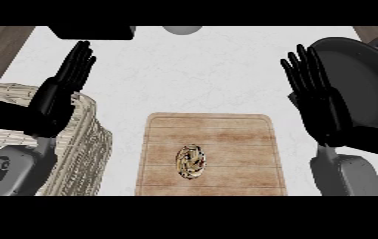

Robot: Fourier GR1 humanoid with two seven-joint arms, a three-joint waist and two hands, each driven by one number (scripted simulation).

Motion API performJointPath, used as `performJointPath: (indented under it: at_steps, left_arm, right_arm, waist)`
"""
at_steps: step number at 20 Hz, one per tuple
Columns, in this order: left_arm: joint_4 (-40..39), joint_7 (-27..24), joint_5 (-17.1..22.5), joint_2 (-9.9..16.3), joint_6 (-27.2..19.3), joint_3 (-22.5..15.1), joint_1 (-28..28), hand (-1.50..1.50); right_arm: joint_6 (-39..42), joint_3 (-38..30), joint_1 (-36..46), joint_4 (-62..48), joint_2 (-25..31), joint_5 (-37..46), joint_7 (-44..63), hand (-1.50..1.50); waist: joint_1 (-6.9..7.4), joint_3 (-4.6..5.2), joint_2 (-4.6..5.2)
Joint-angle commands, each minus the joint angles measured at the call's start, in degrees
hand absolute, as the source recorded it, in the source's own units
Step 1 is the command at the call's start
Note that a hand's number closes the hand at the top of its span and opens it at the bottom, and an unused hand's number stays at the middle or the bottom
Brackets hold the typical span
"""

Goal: Pick the cupcake from the cutting board and place it in the pot

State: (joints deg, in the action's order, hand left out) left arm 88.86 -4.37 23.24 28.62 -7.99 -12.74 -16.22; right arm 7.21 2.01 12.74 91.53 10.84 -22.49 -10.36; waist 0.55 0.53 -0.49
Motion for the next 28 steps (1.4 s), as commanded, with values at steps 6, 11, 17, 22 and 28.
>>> performJointPath:
  at_steps: [6,11,17,22,28]
  left_arm:
    - [-6.97,6.68,-7.78,6.73,-6.38,4.64,8.37,0.0]
    - [-7.54,9.32,-7.06,5.77,-5.16,5.02,10.07,0.0]
    - [-7.92,8.9,-10.32,3.22,-5.91,3.27,11.79,0.0]
    - [-6.84,10.1,-11.12,3.25,-5.59,4.26,10.19,0.0]
    - [-7.91,10.6,-12.25,1.87,-5.16,3.55,8.06,0.0]
  right_arm:
    - [-11.25,4.4,-11.96,-3.68,6.88,13.37,19.21,1.5]
    - [-21.23,4.89,-11.97,5.3,16.32,36.51,8.21,-1.5]
    - [-25.56,13.57,-17.33,13.86,11.4,44.26,13.23,-1.5]
    - [-20.58,19.24,-17.81,17.56,14.13,50.91,24.27,-1.5]
    - [-10.78,25.46,-12.73,21.27,14.63,54.46,38.61,-1.5]
  waist:
    - [0.58,-0.06,0.96]
    - [-0.91,-0.04,-0.56]
    - [-0.78,-0.2,-0.02]
    - [0.6,-0.09,0.28]
    - [2.17,0.05,0.93]
